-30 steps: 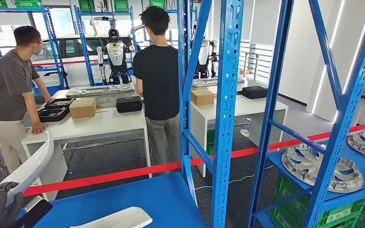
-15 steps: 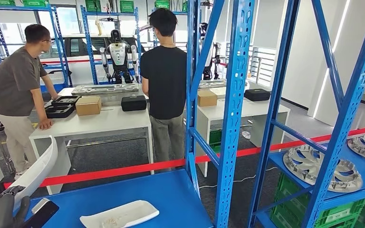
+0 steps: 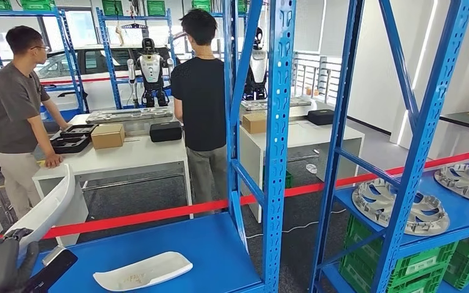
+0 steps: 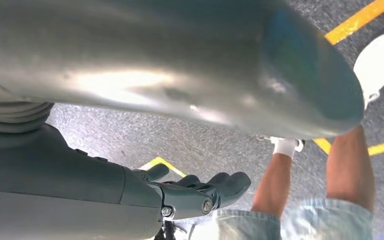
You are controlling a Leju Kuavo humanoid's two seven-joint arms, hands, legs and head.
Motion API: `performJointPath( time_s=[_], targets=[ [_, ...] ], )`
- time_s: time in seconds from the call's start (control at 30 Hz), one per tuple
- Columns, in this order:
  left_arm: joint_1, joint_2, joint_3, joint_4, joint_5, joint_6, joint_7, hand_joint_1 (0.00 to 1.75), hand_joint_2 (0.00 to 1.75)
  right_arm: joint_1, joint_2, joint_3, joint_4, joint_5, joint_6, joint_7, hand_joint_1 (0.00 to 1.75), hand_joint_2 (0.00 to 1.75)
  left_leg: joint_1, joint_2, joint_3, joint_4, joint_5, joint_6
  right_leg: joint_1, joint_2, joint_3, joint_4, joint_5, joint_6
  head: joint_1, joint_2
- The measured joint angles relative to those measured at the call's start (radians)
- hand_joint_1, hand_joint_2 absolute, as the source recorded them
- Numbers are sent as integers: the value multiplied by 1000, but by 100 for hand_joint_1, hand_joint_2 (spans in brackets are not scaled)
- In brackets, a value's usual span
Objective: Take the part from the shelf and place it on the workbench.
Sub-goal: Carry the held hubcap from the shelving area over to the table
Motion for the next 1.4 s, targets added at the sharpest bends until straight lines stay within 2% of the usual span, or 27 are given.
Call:
performJointPath(
  time_s=[0.03,0.1,0.17,0.2,0.3,0.33,0.37,0.4,0.47,0.5,0.53,0.63,0.67,0.73,0.8,0.83,0.87,0.9,0.97,1.03,1.13,1.17,1.23,1.3,1.33,1.37,1.4],
  targets=[
    [-6,-1,0,-3,0,-2,-3,157,175,0,0,0,0,1,-2,3,0,0,-3,1,14,-25,4,5,0,-1,-2,-1,4,6,0,0],
    [-11,-2,0,-9,0,-4,-6,157,175,1,-2,0,0,3,-4,11,0,0,-8,1,12,-34,13,15,-4,-1,-4,-6,14,20,1,0],
    [-12,-8,0,-18,0,0,-7,157,175,2,-4,0,0,6,-9,16,0,0,-6,4,9,-45,29,29,-6,-1,-12,8,0,30,2,0],
    [-12,-11,0,-23,0,2,-6,157,175,2,-6,0,0,7,-12,17,0,0,-3,5,5,-51,38,35,-6,0,-26,40,-26,34,3,0],
    [-10,-24,0,-34,1,10,-5,157,175,3,-10,0,-1,17,-15,21,0,0,-2,6,-19,-50,55,43,-5,0,-96,224,-132,43,6,0],
    [-8,-29,0,-37,1,10,-5,157,175,3,-10,0,-1,22,-14,23,0,0,-2,6,-28,-47,60,43,-6,0,-106,260,-146,45,7,0],
    [-7,-34,0,-40,2,10,-6,157,175,3,-11,0,-1,27,-12,24,0,0,-1,6,-37,-44,63,42,-6,0,-95,257,-141,46,7,0],
    [-7,-39,0,-45,3,10,-6,157,175,2,-12,0,-1,32,-12,22,0,0,-1,5,-45,-38,66,40,-7,-1,-63,211,-120,46,7,0],
    [-11,-48,0,-58,3,8,-6,157,175,-2,-15,0,-1,39,-12,12,0,0,-1,6,-59,-26,70,33,-5,-1,23,74,-78,43,8,0],
    [-15,-50,0,-64,4,6,-5,157,175,-3,-15,0,-1,43,-12,5,0,0,-2,6,-64,-20,71,29,-4,0,49,26,-65,39,7,0],
    [-18,-52,0,-70,4,4,-4,157,175,-4,-16,1,-1,47,-14,0,0,0,-3,6,-68,-17,74,23,-2,0,59,4,-61,33,7,0],
    [-24,-54,0,-85,6,-1,1,157,175,-6,-16,2,-1,56,-16,-9,0,0,-4,5,-73,-19,82,5,-1,1,51,0,-47,12,6,0],
    [-25,-53,0,-88,6,-2,2,157,175,-6,-16,2,-1,58,-16,-10,0,0,-4,4,-78,-11,73,-1,-4,1,49,-1,-42,5,5,0],
    [-26,-51,0,-95,6,-3,6,157,175,-7,-16,2,-1,62,-17,-13,0,0,-1,2,-109,61,17,-12,-8,-1,40,-5,-30,-7,3,0],
    [-27,-49,0,-103,3,-4,10,157,175,-8,-15,2,-1,64,-16,-18,0,0,2,1,-156,193,-59,-18,-8,-1,25,-5,-20,-11,2,0],
    [-27,-50,0,-106,1,-5,12,157,175,-8,-14,2,-1,65,-15,-19,0,0,3,1,-170,242,-80,-19,-7,-1,18,-4,-14,-11,1,0],
    [-27,-51,0,-109,-2,-8,15,157,175,-8,-13,3,-1,66,-14,-18,0,0,3,1,-166,256,-83,-18,-7,-1,11,-4,-8,-10,1,0],
    [-28,-53,0,-114,-6,-12,18,157,175,-8,-11,3,-1,67,-13,-16,0,0,3,1,-141,227,-68,-15,-7,-1,5,-4,-3,-8,1,0],
    [-38,-58,0,-126,-14,-24,24,157,175,-8,-4,3,-1,67,-13,-14,0,0,1,1,-50,87,-24,-5,-6,-1,-4,-4,6,-3,1,0],
    [-56,-65,0,-136,-20,-36,29,157,175,-8,6,3,-1,67,-14,-15,0,0,-4,1,11,-16,-1,5,-4,-1,-9,-4,16,8,1,0],
    [-79,-71,0,-138,-27,-55,34,157,175,-7,22,3,-1,72,-14,-10,0,0,-8,2,14,-36,15,20,-7,-2,-14,-10,30,27,2,0],
    [-86,-73,0,-138,-28,-60,34,157,175,-6,27,3,0,73,-14,-6,0,0,-7,3,12,-41,23,28,-8,-2,-18,-6,25,32,2,0],
    [-100,-77,0,-135,-27,-68,30,157,175,-5,36,3,0,74,-15,0,0,0,-2,6,2,-51,41,41,-8,-1,-45,57,-25,40,4,0],
    [-109,-78,0,-129,-23,-71,25,157,175,-5,43,3,0,73,-16,1,0,0,-2,7,-16,-50,54,46,-7,0,-93,187,-104,46,7,0],
    [-110,-78,0,-124,-21,-71,21,157,175,-4,47,3,0,73,-16,0,0,0,-3,7,-25,-48,60,46,-7,0,-110,241,-129,48,7,0],
    [-110,-78,0,-119,-19,-71,18,157,175,-4,51,3,0,73,-16,-1,0,0,-3,7,-35,-45,64,45,-7,-1,-110,262,-136,49,7,0],
    [-111,-78,0,-114,-17,-71,14,157,175,-4,54,3,0,75,-16,-2,0,0,-3,7,-44,-40,69,43,-7,-1,-88,240,-125,48,7,0]
  ],
)
